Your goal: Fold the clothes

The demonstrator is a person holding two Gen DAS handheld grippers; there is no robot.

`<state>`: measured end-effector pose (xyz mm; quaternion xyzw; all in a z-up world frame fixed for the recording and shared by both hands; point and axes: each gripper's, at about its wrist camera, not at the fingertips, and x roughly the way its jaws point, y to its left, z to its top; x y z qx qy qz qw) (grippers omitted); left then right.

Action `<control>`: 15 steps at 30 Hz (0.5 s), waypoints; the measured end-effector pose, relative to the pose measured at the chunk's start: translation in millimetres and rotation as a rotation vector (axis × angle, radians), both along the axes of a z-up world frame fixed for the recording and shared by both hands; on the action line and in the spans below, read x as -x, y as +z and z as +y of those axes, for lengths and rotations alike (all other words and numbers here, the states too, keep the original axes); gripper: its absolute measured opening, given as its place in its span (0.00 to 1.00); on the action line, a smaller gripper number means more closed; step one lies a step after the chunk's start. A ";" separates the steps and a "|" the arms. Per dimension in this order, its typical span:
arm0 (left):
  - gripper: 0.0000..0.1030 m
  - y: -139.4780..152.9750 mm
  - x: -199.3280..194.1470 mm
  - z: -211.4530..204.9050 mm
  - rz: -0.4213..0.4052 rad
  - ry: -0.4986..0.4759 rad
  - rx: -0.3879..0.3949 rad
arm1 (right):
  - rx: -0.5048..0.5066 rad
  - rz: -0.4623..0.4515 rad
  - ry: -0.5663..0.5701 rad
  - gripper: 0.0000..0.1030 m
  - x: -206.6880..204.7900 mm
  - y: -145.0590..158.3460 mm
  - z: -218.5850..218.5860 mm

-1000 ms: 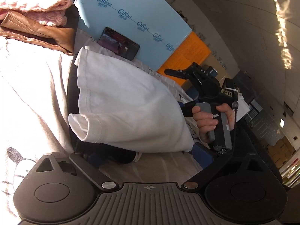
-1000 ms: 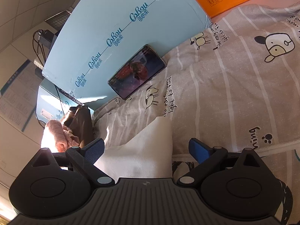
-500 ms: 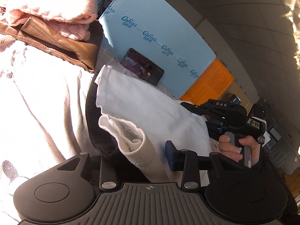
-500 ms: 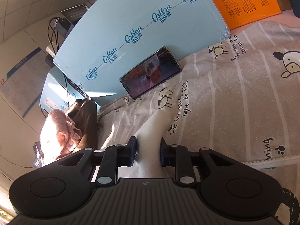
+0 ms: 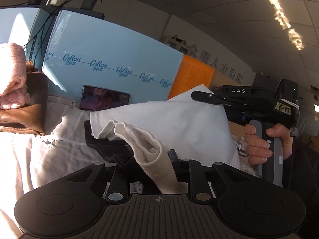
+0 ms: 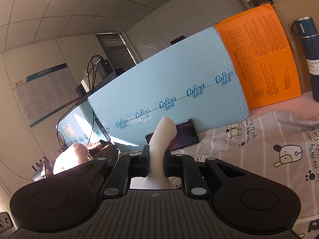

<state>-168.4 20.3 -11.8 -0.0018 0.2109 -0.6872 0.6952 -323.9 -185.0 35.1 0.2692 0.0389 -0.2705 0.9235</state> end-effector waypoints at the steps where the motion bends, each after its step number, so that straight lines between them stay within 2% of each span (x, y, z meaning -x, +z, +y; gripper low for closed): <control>1: 0.19 4.7 8.2 -10.4 -0.031 -0.019 0.005 | 0.015 -0.006 -0.022 0.11 9.3 4.0 -4.2; 9: 0.19 34.4 84.1 -103.5 -0.220 -0.225 0.041 | 0.107 -0.031 -0.222 0.11 95.8 28.5 -52.0; 15: 0.19 35.9 144.7 -186.0 -0.226 -0.333 0.065 | 0.165 -0.005 -0.419 0.11 167.7 34.8 -99.4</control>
